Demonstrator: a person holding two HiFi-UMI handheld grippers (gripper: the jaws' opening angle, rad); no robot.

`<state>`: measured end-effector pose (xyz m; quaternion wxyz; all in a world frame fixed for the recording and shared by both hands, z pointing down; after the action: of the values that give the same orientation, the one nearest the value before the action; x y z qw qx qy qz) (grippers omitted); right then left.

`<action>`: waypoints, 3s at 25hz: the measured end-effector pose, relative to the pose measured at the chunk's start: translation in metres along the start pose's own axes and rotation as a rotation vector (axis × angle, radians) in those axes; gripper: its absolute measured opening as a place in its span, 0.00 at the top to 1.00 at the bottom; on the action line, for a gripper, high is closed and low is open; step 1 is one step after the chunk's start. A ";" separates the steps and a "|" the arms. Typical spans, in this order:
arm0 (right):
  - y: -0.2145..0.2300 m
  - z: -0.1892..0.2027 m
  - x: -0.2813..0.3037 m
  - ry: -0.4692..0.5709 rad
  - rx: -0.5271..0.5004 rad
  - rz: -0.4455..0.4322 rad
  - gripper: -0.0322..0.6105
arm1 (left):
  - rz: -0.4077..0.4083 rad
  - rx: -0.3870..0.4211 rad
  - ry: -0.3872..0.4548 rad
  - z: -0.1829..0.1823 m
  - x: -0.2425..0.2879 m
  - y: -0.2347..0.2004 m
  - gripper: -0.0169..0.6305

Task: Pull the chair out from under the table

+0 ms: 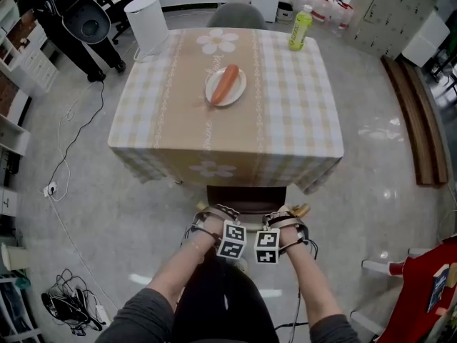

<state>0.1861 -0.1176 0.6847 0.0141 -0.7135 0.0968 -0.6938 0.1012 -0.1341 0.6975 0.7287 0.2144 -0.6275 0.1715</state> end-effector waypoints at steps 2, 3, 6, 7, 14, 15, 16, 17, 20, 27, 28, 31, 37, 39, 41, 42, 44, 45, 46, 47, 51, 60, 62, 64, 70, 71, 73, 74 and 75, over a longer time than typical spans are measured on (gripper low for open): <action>-0.005 0.000 -0.001 0.000 -0.002 -0.001 0.79 | 0.000 -0.001 -0.003 -0.003 0.000 0.004 0.86; -0.007 0.000 -0.002 0.000 -0.002 0.000 0.79 | -0.001 -0.002 -0.005 -0.005 -0.001 0.006 0.86; -0.013 -0.001 -0.002 0.005 -0.006 0.005 0.79 | -0.005 -0.005 -0.011 -0.008 0.000 0.011 0.86; -0.016 -0.001 -0.002 0.007 -0.007 0.005 0.79 | -0.007 -0.006 -0.012 -0.009 0.000 0.014 0.86; -0.029 -0.003 -0.005 0.006 -0.013 0.014 0.79 | -0.015 -0.009 -0.026 -0.017 -0.001 0.026 0.86; -0.031 -0.003 -0.005 0.003 -0.014 0.013 0.79 | -0.016 -0.010 -0.029 -0.018 -0.001 0.028 0.86; -0.032 -0.003 -0.006 0.001 -0.015 0.011 0.79 | -0.017 -0.010 -0.032 -0.019 -0.001 0.029 0.86; -0.034 -0.004 -0.007 0.000 -0.016 0.009 0.79 | -0.017 -0.010 -0.034 -0.020 -0.001 0.031 0.86; -0.039 -0.004 -0.008 -0.001 -0.017 0.009 0.79 | -0.022 -0.007 -0.045 -0.023 0.000 0.035 0.86; -0.046 -0.002 -0.009 0.001 -0.023 0.015 0.79 | -0.037 -0.010 -0.075 -0.029 -0.001 0.041 0.86; -0.047 -0.002 -0.009 0.001 -0.023 0.017 0.79 | -0.038 -0.011 -0.077 -0.030 0.000 0.041 0.85; -0.051 -0.004 -0.008 -0.003 -0.022 0.026 0.79 | -0.038 -0.011 -0.084 -0.031 0.002 0.045 0.85; -0.059 -0.006 -0.009 0.003 -0.027 0.032 0.79 | -0.040 -0.012 -0.091 -0.035 0.002 0.053 0.85; -0.061 -0.005 -0.010 0.001 -0.029 0.030 0.79 | -0.040 -0.015 -0.090 -0.036 0.002 0.054 0.85; -0.063 -0.005 -0.010 -0.001 -0.030 0.030 0.79 | -0.039 -0.016 -0.091 -0.038 0.002 0.056 0.85; -0.065 -0.005 -0.010 -0.002 -0.031 0.030 0.79 | -0.041 -0.016 -0.093 -0.039 0.002 0.057 0.85; -0.067 -0.006 -0.010 -0.002 -0.029 0.032 0.79 | -0.044 -0.014 -0.096 -0.039 0.002 0.060 0.85; -0.069 -0.007 -0.010 -0.001 -0.027 0.032 0.79 | -0.044 -0.011 -0.097 -0.040 0.002 0.062 0.85; -0.071 -0.008 -0.010 -0.001 -0.024 0.032 0.79 | -0.045 -0.008 -0.097 -0.040 0.003 0.064 0.85; -0.073 -0.010 -0.011 -0.001 -0.021 0.032 0.79 | -0.046 -0.006 -0.098 -0.040 0.003 0.066 0.85; -0.080 -0.016 -0.014 -0.003 -0.008 0.032 0.79 | -0.048 0.008 -0.102 -0.039 -0.001 0.074 0.85; -0.099 -0.023 -0.019 -0.009 -0.005 0.028 0.79 | -0.048 0.010 -0.100 -0.046 -0.004 0.093 0.85; -0.102 -0.024 -0.021 -0.011 -0.007 0.027 0.79 | -0.049 0.009 -0.098 -0.048 -0.005 0.097 0.85; -0.106 -0.024 -0.022 -0.014 -0.007 0.027 0.79 | -0.050 0.009 -0.095 -0.051 -0.005 0.099 0.85; -0.114 -0.024 -0.021 -0.008 -0.010 0.029 0.79 | -0.048 0.006 -0.095 -0.056 -0.004 0.106 0.85; -0.116 -0.024 -0.022 -0.009 -0.011 0.029 0.79 | -0.048 0.006 -0.095 -0.057 -0.004 0.108 0.85; -0.119 -0.024 -0.023 -0.011 -0.012 0.029 0.79 | -0.048 0.005 -0.095 -0.058 -0.004 0.111 0.85; -0.120 -0.025 -0.022 -0.012 -0.011 0.029 0.79 | -0.048 0.006 -0.095 -0.058 -0.004 0.112 0.85; -0.121 -0.025 -0.022 -0.012 -0.010 0.029 0.79 | -0.047 0.007 -0.096 -0.058 -0.004 0.113 0.85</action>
<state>0.1748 0.0074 0.6824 0.0215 -0.7163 0.1106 -0.6886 0.0911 -0.0074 0.6975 0.7007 0.2397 -0.6559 0.1460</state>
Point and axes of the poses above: the fingertips, and each gripper's own axes: x forward along the fingers, y to its right, z out of its underside, the point moved 7 cm from there along -x, backward along the fingers, and after that the axes turned 3 degrees about x, right-handed, at the moved point
